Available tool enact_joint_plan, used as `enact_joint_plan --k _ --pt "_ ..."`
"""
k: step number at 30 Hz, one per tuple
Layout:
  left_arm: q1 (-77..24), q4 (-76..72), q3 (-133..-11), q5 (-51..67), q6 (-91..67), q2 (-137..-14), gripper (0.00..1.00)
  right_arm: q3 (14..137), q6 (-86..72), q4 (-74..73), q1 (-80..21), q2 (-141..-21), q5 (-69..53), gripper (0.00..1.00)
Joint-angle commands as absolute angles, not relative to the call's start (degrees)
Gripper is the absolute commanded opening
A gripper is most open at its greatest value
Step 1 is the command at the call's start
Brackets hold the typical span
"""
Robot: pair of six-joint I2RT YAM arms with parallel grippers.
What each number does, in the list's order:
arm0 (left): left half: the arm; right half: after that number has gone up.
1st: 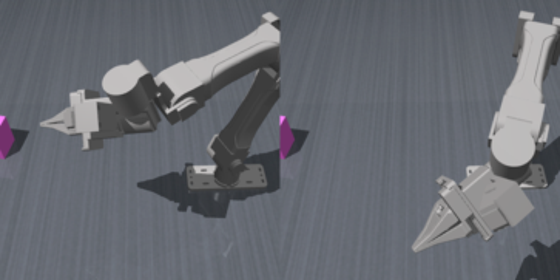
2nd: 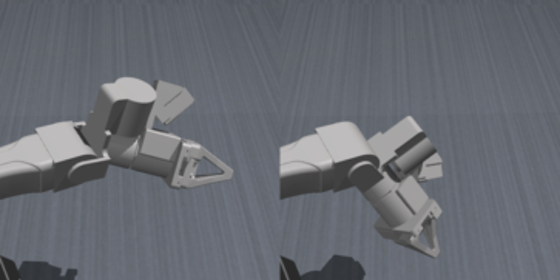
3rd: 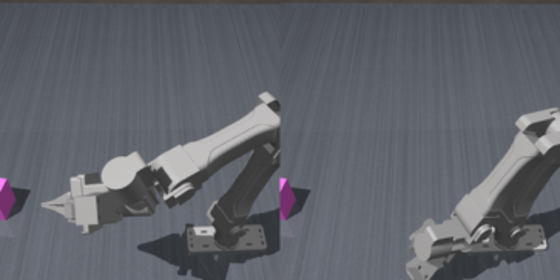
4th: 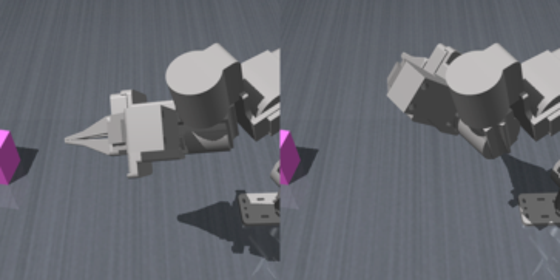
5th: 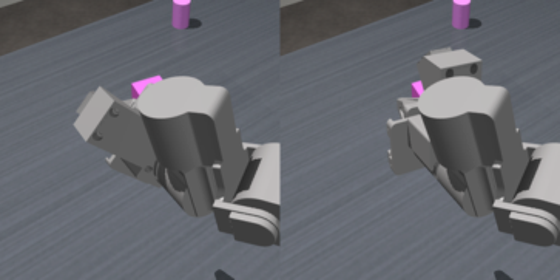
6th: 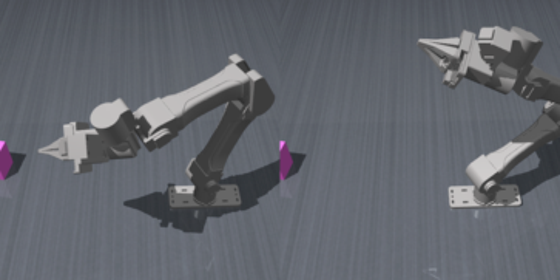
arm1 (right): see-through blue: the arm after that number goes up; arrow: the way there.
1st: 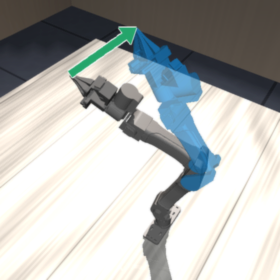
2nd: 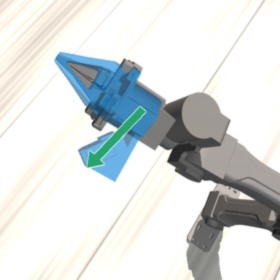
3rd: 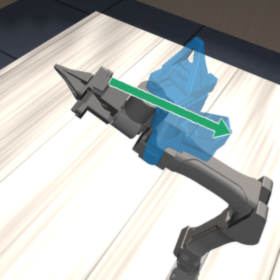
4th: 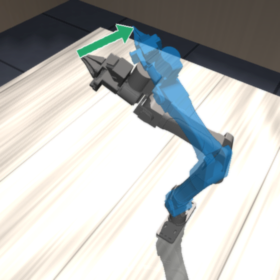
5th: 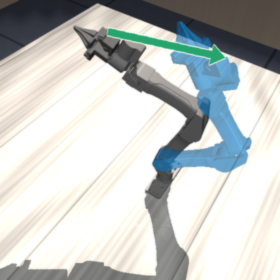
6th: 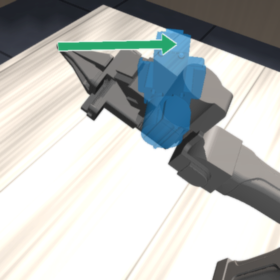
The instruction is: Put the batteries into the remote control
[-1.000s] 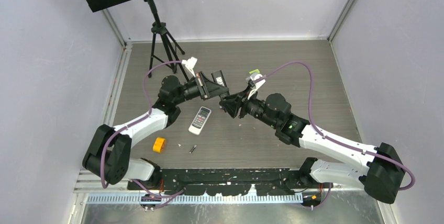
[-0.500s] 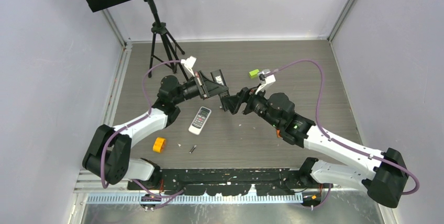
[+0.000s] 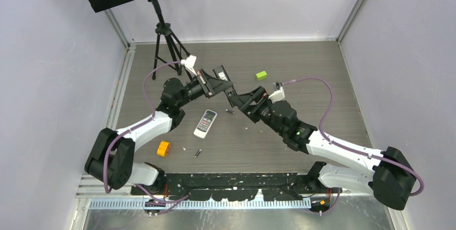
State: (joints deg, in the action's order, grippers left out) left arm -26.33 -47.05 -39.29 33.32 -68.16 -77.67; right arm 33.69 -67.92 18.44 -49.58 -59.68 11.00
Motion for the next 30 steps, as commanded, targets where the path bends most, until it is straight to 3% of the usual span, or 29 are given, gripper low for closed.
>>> enact_joint_plan --k 1,17,24,30 --pt "-26.02 -51.86 -38.94 30.67 -70.31 -76.16 0.00 33.52 -74.71 26.85 -49.48 -61.34 11.76 0.93" --pt "-26.06 -52.83 -38.85 30.99 -71.19 -76.54 0.00 35.28 -74.99 31.29 -49.39 -63.63 12.26 0.93" --pt "-26.10 -53.37 -38.70 31.73 -71.19 -76.39 0.00 37.34 -75.38 32.51 -49.00 -66.42 10.90 0.85" --pt "-26.10 -54.05 -38.28 32.33 -71.19 -76.36 0.00 37.59 -75.94 33.37 -49.00 -67.29 10.61 0.84"
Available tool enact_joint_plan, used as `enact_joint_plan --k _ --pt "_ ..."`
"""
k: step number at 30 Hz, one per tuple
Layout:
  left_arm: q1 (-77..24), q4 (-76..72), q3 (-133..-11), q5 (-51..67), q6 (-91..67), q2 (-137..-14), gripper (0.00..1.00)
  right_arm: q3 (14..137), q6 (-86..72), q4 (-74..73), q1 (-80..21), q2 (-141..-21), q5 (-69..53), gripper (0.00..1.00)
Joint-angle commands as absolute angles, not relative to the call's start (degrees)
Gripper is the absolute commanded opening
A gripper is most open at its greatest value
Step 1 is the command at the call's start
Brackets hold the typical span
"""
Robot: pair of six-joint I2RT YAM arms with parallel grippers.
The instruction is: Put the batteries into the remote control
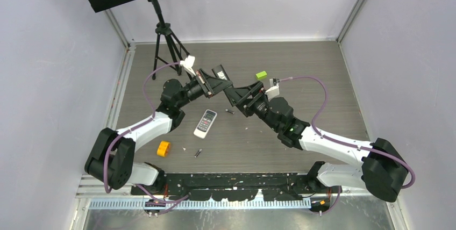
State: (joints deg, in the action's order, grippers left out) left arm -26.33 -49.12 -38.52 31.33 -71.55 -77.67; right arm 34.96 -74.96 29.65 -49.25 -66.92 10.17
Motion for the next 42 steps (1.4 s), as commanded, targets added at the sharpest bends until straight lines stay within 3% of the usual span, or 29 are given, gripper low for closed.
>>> enact_joint_plan --k 1,5,10,16,37,40,42 --pt "-26.10 -54.05 -38.24 32.42 -71.19 -76.37 0.00 37.52 -76.29 33.57 -48.96 -67.46 10.63 0.84" --pt "-26.10 -54.57 -37.85 32.67 -71.39 -76.29 0.00 37.28 -77.27 34.22 -49.00 -68.09 10.40 0.81" --pt "-26.10 -54.96 -37.57 33.10 -71.30 -75.96 0.00 36.64 -77.97 36.33 -48.96 -68.55 10.11 0.70" --pt "-26.10 -55.50 -37.62 34.00 -71.28 -76.26 0.00 35.93 -78.28 37.85 -48.74 -68.77 9.52 0.69" --pt "-26.10 -59.11 -38.47 34.45 -78.43 -77.58 0.00 34.54 -74.75 41.13 -48.00 -69.41 5.82 0.29" --pt "-26.10 -60.40 -38.81 34.73 -79.70 -78.14 0.00 34.25 -72.79 41.81 -47.99 -69.23 5.47 0.33" --pt "-26.10 -60.51 -39.31 35.14 -79.28 -78.51 0.00 33.60 -71.23 41.60 -47.91 -68.20 5.99 0.51"
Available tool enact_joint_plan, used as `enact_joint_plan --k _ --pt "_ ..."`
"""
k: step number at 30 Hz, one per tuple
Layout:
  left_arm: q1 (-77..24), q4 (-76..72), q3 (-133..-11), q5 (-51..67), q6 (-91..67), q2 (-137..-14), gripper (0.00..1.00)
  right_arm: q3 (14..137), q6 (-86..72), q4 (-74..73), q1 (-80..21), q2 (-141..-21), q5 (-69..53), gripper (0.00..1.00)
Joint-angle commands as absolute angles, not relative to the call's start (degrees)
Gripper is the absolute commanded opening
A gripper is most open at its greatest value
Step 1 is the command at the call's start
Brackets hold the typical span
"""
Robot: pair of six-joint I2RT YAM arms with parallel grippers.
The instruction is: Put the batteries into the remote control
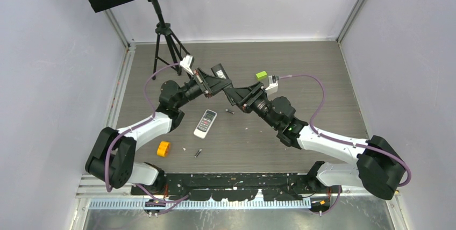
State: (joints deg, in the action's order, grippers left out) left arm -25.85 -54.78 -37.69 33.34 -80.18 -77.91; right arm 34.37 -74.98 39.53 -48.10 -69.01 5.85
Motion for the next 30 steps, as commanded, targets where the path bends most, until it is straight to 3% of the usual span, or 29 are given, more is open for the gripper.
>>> enact_joint_plan --k 1,3,4,8,11,14,19,30 --pt "-26.06 -60.41 -39.41 35.42 -78.89 -78.65 0.00 33.13 -70.43 41.28 -47.91 -67.49 6.46 0.62" --pt "-25.95 -60.30 -39.43 36.01 -77.73 -78.86 0.00 32.35 -68.48 39.67 -47.50 -65.49 6.95 0.79" --pt "-25.82 -60.29 -39.46 36.53 -76.88 -79.04 0.00 32.08 -67.55 37.52 -47.18 -64.06 7.21 0.83" --pt "-25.05 -60.03 -39.38 39.37 -71.73 -79.53 0.00 30.07 -63.02 30.72 -44.84 -57.72 6.29 0.85" --pt "-23.94 -59.21 -39.46 42.61 -66.95 -79.62 0.00 27.98 -59.72 25.94 -42.24 -51.92 4.42 0.84" --pt "-22.79 -58.98 -39.31 49.10 -60.78 -78.71 0.00 29.09 -53.66 7.75 -39.31 -42.81 8.38 0.80" --pt "-22.24 -56.94 -38.43 50.37 -56.03 -75.35 0.00 35.58 -46.51 -14.30 -38.52 -42.01 18.90 0.77" --pt "-22.24 -41.02 -39.05 48.35 -43.70 -69.78 0.00 38.31 -37.37 -8.48 -38.31 -59.88 7.37 0.64"
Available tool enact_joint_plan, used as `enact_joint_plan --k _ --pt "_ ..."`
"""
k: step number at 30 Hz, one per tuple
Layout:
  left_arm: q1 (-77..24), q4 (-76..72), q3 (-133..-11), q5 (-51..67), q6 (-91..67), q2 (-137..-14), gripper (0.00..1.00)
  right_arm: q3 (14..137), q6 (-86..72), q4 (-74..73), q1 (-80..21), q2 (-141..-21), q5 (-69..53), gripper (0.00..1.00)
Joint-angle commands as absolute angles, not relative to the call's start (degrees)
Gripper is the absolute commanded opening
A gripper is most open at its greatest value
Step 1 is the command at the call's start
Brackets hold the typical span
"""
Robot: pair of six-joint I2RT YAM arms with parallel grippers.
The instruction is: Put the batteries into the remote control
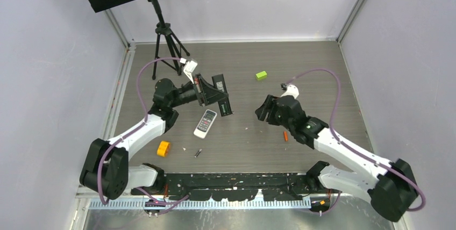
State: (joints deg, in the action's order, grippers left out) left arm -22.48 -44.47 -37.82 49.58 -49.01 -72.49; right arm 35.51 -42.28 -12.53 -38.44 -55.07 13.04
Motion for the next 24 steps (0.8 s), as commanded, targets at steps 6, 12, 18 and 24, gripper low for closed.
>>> enact_joint_plan --k 6,12,18,24 --pt "-22.24 -40.85 -38.59 45.60 -43.92 -69.28 0.00 43.12 -36.70 -4.93 -38.32 -71.59 6.52 0.58" --pt "-22.24 -45.48 -37.36 44.77 -46.96 -71.96 0.00 46.25 -41.03 -21.31 -38.32 -72.68 29.92 0.63" --pt "-22.24 -50.45 -38.63 47.79 -49.18 -76.72 0.00 46.76 -46.67 -39.37 -38.23 -71.68 40.31 0.70" --pt "-22.24 -56.35 -38.50 47.28 -52.77 -80.97 0.00 44.51 -52.89 -48.42 -37.56 -70.46 37.62 0.66"
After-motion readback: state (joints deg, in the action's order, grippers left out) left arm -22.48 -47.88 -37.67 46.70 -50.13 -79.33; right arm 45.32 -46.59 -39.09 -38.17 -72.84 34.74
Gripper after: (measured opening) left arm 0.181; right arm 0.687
